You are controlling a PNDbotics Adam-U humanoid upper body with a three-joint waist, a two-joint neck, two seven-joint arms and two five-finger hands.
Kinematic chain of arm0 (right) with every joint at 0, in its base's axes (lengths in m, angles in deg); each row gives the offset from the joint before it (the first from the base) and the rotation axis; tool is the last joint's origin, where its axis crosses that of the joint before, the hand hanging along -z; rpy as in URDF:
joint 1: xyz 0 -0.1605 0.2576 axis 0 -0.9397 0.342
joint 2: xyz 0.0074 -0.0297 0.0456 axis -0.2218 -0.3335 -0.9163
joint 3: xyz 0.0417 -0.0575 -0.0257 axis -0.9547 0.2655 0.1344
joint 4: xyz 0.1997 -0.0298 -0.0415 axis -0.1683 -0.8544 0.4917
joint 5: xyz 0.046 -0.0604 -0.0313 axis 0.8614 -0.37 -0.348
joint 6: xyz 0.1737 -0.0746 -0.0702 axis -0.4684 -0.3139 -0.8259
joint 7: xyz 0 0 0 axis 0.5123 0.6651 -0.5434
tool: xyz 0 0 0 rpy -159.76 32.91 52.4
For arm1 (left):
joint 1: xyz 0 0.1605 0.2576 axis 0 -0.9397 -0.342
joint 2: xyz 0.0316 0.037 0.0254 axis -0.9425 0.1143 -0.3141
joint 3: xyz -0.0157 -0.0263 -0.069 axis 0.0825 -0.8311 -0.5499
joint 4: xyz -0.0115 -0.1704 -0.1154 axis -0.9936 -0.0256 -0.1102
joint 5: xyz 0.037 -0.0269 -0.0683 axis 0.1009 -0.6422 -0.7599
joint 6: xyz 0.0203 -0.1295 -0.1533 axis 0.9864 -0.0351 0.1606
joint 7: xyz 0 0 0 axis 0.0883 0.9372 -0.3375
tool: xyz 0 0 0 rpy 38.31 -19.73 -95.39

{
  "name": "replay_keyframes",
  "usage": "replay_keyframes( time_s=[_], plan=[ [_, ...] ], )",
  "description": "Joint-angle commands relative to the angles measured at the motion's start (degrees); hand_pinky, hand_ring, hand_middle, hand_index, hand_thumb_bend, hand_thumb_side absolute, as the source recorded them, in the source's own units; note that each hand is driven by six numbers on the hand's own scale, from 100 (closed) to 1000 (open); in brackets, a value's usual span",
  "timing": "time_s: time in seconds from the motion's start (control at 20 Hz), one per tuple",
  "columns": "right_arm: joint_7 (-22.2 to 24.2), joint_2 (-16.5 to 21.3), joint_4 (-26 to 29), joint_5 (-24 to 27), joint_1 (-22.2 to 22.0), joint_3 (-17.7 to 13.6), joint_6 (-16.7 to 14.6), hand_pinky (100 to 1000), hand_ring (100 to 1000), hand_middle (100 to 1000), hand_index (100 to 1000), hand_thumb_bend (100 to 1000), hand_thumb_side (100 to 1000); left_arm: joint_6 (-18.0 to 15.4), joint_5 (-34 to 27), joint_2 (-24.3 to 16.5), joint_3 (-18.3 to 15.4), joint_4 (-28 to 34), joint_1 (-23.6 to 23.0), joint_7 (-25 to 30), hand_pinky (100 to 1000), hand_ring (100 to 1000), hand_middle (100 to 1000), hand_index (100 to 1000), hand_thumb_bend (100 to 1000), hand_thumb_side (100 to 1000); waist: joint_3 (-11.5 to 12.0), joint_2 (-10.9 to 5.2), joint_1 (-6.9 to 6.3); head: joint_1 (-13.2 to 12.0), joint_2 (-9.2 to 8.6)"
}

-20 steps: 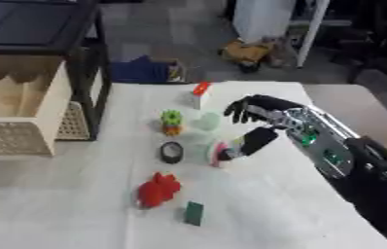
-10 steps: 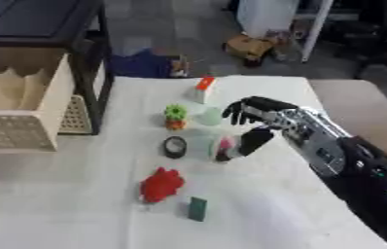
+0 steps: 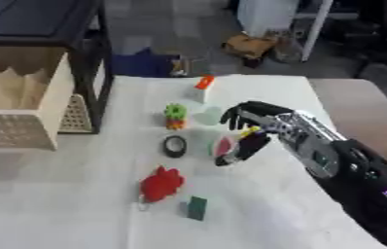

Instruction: Pick up objects from table and place into drawer.

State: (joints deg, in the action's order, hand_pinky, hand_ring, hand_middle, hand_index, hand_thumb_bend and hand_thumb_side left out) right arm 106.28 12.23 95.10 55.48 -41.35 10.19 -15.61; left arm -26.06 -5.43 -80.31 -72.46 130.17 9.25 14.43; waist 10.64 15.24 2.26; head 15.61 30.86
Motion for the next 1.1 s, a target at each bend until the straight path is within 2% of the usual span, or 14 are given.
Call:
replay_keyframes(
  time_s=[0.05,0.65,1.1],
  plan=[
    [-0.4,1.0,0.2,-1.1,1.0,-0.2,-0.1,728,741,669,847,673,432,0.0,-0.3,-0.6,-0.3,0.7,0.7,0.1,604,541,659,897,100,1000,0.1,-0.97,-0.1,0.3,-0.64],
    [-0.4,-0.8,-0.9,-2.4,1.5,0.5,-0.1,719,743,666,843,652,441,0.1,-0.4,-0.4,-0.3,0.7,0.3,0.2,604,541,659,897,100,1000,-0.1,-1.06,-0.37,0.5,-1.72],
    [-0.9,-2.7,-2.8,-4.0,1.9,0.8,0.1,699,740,648,833,535,459,0.1,-0.4,-0.3,-0.4,0.7,0.0,0.1,606,542,660,897,100,1000,-0.3,-1.09,-0.63,0.4,-2.38]
  ],
)
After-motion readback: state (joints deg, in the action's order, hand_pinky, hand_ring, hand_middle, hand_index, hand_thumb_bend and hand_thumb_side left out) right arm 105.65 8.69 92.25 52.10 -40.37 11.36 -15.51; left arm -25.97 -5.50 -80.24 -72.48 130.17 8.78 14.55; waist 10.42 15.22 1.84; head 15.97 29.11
